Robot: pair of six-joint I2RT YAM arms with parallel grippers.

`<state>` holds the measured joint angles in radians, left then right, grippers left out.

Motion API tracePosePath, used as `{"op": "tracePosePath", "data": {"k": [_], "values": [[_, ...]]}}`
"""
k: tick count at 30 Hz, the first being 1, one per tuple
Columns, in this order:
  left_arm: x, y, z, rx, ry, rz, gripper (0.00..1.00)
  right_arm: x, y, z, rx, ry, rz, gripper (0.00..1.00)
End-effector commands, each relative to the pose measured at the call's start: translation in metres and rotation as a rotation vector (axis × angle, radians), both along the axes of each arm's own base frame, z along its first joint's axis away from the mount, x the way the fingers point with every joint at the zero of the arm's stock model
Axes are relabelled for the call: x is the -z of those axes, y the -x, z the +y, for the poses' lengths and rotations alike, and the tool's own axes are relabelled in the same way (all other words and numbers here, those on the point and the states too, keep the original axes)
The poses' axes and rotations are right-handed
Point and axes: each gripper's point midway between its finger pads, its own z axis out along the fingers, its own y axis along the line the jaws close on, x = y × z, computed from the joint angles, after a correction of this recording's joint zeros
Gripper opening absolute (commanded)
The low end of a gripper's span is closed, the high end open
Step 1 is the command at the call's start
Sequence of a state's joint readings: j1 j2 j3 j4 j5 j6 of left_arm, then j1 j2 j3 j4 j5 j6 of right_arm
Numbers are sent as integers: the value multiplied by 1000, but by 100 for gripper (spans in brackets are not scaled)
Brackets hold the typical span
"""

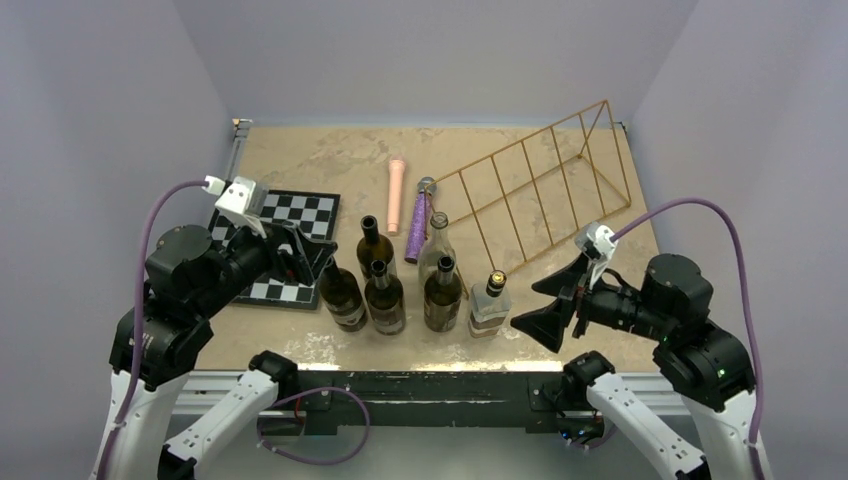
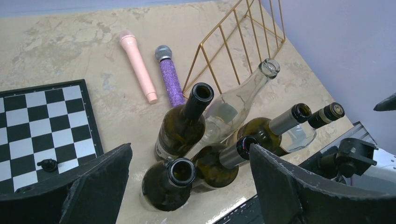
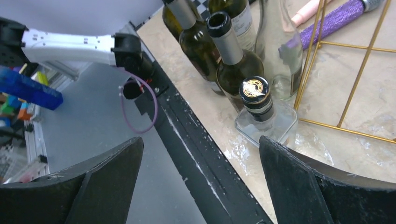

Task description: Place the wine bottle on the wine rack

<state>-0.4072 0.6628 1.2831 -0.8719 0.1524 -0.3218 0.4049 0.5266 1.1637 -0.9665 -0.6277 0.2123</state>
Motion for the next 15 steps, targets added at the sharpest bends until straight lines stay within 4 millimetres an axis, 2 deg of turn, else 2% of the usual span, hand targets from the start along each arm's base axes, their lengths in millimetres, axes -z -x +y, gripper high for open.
{"op": "tracePosePath", "data": {"k": [1, 5, 7, 9, 12, 15], "values": [[-3, 8, -1, 12, 30, -2, 99, 13, -27, 5, 27, 60, -52, 99], [-3, 10, -3, 19, 61, -17, 99, 30, -52, -2, 126, 101, -128, 99], [-4, 8, -4, 17, 68, -15, 99, 31, -60, 1, 134, 83, -176, 99], [-1, 5, -6, 15, 64, -2, 99, 36, -63, 8, 110, 55, -208, 97], [7, -1, -6, 1, 48, 25, 99, 30, -59, 15, 71, 1, -245, 95], [15, -7, -6, -12, 38, 52, 99, 33, -62, 19, 63, -4, -245, 92]]}}
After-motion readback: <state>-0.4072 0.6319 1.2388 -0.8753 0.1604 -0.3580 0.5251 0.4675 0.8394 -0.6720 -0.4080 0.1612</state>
